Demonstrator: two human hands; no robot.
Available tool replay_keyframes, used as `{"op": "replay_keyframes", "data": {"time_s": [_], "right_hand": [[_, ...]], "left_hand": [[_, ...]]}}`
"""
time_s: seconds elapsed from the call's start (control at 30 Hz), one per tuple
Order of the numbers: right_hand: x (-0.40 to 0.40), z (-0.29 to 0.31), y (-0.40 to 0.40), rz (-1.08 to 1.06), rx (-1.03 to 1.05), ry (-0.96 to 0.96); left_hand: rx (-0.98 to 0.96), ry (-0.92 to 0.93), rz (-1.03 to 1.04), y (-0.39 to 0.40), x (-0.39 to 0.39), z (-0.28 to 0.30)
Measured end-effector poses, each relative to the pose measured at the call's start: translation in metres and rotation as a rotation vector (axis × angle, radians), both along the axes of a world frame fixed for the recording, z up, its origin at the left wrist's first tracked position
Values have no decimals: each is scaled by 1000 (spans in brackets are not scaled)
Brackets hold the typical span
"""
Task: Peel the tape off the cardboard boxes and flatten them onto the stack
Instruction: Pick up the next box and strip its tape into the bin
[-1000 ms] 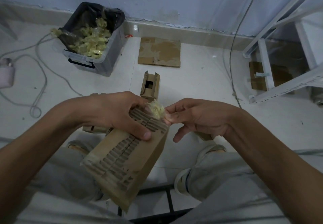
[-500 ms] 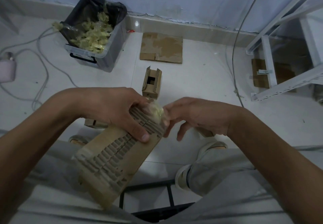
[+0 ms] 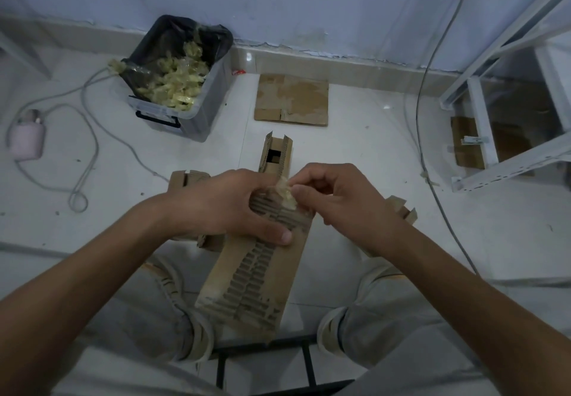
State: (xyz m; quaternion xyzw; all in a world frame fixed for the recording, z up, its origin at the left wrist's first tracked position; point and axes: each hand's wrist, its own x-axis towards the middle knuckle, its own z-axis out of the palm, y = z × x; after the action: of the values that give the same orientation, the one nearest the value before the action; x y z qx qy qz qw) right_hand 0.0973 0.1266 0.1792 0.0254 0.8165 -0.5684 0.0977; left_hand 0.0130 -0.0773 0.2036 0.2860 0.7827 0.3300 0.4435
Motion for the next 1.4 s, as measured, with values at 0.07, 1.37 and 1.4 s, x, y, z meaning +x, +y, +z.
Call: {"op": "replay_keyframes", "data": {"time_s": [0.07, 1.37, 1.4], "right_hand": [[0, -2, 3, -63, 84, 90], [-10, -5, 13, 36, 249, -74], [-9, -7, 14, -14, 273, -95]], "left_hand": [[59, -38, 65, 2, 2, -2], [235, 169, 546, 13, 14, -18], [201, 188, 575, 15, 15, -18]]}}
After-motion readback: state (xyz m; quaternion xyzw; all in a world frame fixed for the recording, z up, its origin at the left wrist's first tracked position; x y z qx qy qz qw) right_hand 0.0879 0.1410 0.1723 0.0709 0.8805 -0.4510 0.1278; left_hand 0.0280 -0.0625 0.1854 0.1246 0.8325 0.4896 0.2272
